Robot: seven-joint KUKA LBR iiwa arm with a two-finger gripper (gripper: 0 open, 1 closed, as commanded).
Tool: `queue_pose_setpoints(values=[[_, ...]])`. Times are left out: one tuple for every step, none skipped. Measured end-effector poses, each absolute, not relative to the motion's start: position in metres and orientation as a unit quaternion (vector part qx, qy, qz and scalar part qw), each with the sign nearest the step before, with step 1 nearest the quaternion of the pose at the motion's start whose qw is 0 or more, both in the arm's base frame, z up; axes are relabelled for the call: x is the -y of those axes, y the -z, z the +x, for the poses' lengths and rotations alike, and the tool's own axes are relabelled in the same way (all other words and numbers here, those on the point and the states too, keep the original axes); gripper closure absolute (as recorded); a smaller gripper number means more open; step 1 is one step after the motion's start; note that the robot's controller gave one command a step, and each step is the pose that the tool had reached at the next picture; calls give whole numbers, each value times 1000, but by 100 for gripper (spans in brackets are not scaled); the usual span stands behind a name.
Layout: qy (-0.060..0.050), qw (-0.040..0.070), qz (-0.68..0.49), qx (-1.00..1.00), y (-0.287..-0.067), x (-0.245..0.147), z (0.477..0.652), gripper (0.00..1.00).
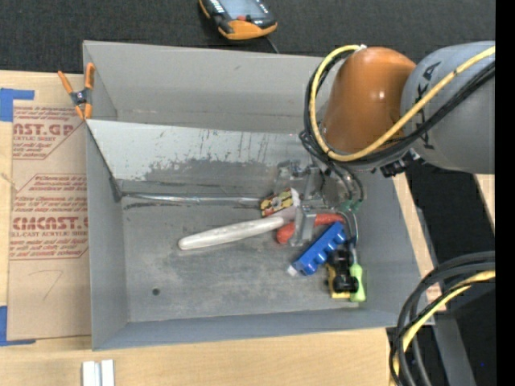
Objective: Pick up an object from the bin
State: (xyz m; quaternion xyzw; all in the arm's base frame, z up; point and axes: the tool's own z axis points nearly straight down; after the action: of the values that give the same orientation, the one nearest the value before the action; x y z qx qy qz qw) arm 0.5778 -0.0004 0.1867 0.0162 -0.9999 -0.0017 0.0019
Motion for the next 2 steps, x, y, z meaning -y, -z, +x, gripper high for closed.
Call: queue_pose_setpoints(values=[[1, -1, 28, 1000, -184, 0, 577, 0], [2, 1, 206, 979, -126, 16, 556, 0]])
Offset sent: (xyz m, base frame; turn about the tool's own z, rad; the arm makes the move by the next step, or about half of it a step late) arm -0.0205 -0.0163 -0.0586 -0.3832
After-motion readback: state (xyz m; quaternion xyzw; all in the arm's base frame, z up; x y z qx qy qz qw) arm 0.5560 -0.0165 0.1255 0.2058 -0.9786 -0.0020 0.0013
